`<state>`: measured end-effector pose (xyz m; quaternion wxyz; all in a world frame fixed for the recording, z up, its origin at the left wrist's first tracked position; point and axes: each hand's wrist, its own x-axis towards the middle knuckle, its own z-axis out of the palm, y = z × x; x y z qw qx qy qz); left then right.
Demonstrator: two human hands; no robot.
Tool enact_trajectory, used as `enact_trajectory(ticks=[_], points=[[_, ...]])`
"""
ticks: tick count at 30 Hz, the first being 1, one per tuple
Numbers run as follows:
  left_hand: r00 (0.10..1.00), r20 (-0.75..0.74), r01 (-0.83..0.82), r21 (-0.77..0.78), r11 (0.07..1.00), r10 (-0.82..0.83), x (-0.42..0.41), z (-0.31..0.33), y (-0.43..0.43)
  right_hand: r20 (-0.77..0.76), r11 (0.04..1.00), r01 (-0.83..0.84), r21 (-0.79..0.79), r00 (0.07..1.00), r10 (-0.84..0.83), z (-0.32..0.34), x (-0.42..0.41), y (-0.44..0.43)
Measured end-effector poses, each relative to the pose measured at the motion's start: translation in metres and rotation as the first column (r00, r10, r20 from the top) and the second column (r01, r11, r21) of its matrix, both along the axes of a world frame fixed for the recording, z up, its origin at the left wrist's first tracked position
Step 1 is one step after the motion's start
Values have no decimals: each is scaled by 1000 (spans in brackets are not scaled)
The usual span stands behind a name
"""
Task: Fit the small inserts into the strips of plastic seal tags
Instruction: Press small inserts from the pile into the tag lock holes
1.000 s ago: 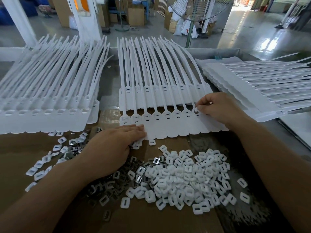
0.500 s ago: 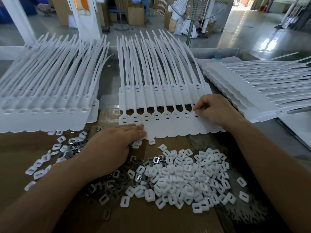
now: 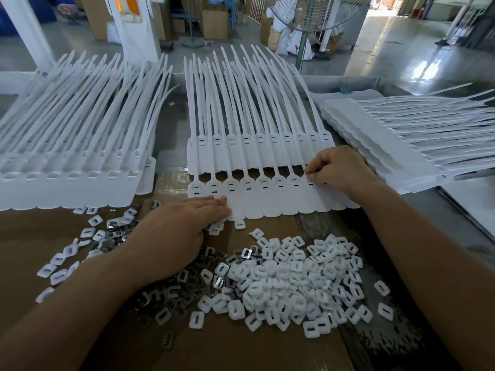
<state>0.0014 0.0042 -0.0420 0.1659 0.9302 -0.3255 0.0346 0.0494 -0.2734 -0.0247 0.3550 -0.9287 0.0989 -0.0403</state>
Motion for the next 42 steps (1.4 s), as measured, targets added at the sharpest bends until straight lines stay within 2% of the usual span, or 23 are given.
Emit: enact_trajectory(ticks=[5,14,18,29,37,42], points=[[1000,-3,2,4,1000,-2,2,1,-2,-85,998,41,38,996,-38,7,7,-2],[1000,-15,1,9,1000,0,1,1,-3,-229,998,0,70,973,16,12,13,-6],[1000,-8,1,13,1000,-1,1,0,-3,-198,996,-14,94,980,32,13,11,-9],[1000,1,3,7,1000,-3,0,-1,-1,-204,997,-39,-71,979,24,13,14,2],[1000,9,1,-1,1000,-1,0,-2,-2,-131,996,-84,29,988,87,4,5,-4],[1000,1,10,13,1000,-10,-1,-1,0,-71,989,-145,-8,987,144,6,-7,-4]])
